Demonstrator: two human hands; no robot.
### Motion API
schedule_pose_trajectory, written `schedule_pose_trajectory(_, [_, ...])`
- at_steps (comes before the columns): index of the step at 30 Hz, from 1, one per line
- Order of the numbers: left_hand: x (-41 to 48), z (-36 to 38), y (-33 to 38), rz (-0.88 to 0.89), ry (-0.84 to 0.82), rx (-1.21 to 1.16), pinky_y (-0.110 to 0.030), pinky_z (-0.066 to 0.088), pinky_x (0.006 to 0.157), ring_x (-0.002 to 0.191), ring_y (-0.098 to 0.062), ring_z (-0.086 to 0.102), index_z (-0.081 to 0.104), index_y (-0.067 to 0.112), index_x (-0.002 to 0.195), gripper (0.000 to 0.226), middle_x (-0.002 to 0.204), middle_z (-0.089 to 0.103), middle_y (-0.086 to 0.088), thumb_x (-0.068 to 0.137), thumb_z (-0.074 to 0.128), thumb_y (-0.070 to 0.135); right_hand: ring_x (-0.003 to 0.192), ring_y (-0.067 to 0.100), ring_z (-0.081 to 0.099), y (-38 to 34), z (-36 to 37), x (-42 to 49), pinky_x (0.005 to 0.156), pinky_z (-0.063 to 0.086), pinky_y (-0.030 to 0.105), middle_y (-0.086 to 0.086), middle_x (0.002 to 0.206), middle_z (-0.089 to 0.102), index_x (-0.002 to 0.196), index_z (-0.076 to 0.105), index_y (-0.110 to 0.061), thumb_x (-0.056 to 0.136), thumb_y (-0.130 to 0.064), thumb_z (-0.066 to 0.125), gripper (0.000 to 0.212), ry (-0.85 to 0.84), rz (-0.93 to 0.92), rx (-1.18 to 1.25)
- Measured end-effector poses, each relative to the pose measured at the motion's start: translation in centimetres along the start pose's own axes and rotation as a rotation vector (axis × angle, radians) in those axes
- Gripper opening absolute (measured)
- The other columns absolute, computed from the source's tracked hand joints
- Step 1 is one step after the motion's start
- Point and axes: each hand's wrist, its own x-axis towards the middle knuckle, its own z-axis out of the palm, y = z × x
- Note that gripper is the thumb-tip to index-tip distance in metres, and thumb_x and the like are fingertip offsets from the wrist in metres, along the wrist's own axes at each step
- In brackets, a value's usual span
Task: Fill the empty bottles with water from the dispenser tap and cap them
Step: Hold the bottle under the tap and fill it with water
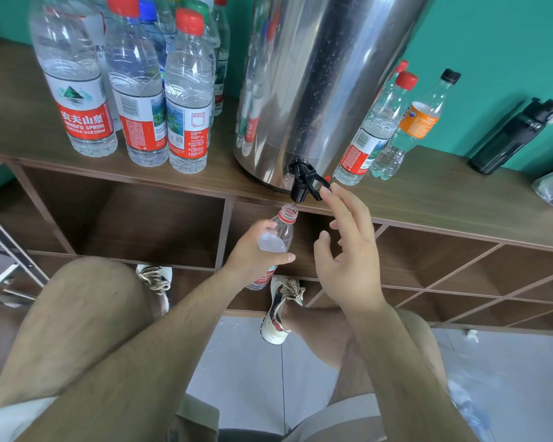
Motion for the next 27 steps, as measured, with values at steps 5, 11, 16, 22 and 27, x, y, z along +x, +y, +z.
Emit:
schedule_pose_trajectory(5, [0.00, 0.00, 0.02, 0.011, 0.000, 0.006, -0.013, 0.041, 0.079, 0.106, -0.005, 0.057, 0.045, 0.034, 0.131, 0.071, 0.116, 0.054, 0.019, 0.076, 0.090, 0.035, 0.140, 0.026, 0.049, -0.09, -0.06, -0.06, 0.101, 0.051, 0.057, -0.014, 0.159, 0.038, 0.153, 0.051, -0.018, 0.089, 0.012, 0.056, 0.071, -0.004, 0.002, -0.006])
schedule_pose_trajectory(11, [0.08, -0.05, 0.03, 0.017, -0.004, 0.023, -0.011, 0.041, 0.079, 0.106, -0.007, 0.058, 0.045, 0.032, 0.133, 0.071, 0.120, 0.055, 0.016, 0.077, 0.089, 0.035, 0.136, 0.026, 0.052, -0.10, -0.18, -0.13, 0.100, 0.051, 0.057, -0.016, 0.159, 0.038, 0.153, 0.051, -0.020, 0.090, 0.011, 0.057, 0.071, -0.009, 0.014, -0.014])
schedule_pose_trajectory(16, [0.20, -0.02, -0.08, 0.011, -0.007, 0.026, -0.012, 0.042, 0.080, 0.108, -0.010, 0.058, 0.045, 0.031, 0.134, 0.073, 0.121, 0.055, 0.015, 0.077, 0.089, 0.035, 0.135, 0.026, 0.052, -0.15, -0.25, -0.15, 0.100, 0.052, 0.057, -0.018, 0.159, 0.037, 0.153, 0.050, -0.021, 0.090, 0.010, 0.056, 0.071, -0.011, 0.017, -0.018])
schedule_pose_trajectory(22, [0.24, 0.00, -0.18, 0.013, 0.000, 0.015, -0.012, 0.041, 0.078, 0.107, -0.007, 0.058, 0.047, 0.031, 0.134, 0.072, 0.120, 0.056, 0.016, 0.076, 0.090, 0.035, 0.132, 0.026, 0.054, -0.21, -0.24, -0.23, 0.099, 0.052, 0.057, -0.030, 0.157, 0.032, 0.153, 0.050, -0.023, 0.090, 0.010, 0.058, 0.071, -0.013, 0.012, -0.028])
schedule_pose_trajectory(27, [0.34, -0.06, -0.39, 0.010, -0.001, 0.003, -0.015, 0.043, 0.081, 0.110, -0.009, 0.058, 0.046, 0.033, 0.133, 0.073, 0.121, 0.056, 0.015, 0.075, 0.090, 0.037, 0.130, 0.028, 0.055, -0.12, -0.25, -0.26, 0.097, 0.053, 0.057, -0.018, 0.159, 0.037, 0.153, 0.050, -0.021, 0.090, 0.010, 0.058, 0.071, -0.017, 0.019, -0.031])
